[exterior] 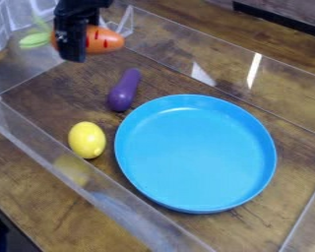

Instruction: Move the carrot to the right side

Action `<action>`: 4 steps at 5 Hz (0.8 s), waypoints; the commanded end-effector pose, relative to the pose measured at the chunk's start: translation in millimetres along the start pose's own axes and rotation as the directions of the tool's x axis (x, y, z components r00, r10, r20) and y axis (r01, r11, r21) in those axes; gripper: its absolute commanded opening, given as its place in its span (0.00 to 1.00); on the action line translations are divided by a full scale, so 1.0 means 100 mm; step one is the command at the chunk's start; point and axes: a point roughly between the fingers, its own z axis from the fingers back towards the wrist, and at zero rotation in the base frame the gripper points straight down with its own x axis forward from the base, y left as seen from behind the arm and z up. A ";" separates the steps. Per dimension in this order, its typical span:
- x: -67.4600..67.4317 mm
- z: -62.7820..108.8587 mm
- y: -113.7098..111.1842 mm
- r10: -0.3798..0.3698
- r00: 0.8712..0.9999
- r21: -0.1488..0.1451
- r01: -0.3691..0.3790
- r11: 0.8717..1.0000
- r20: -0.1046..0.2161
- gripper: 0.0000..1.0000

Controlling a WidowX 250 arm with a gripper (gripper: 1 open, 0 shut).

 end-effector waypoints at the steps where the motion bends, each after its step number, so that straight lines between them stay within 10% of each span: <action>1: -0.18 0.10 0.02 0.046 0.999 0.051 -0.046 0.998 -0.001 0.00; 4: -0.22 -0.36 0.07 0.014 0.999 0.005 -0.014 1.000 -0.031 0.00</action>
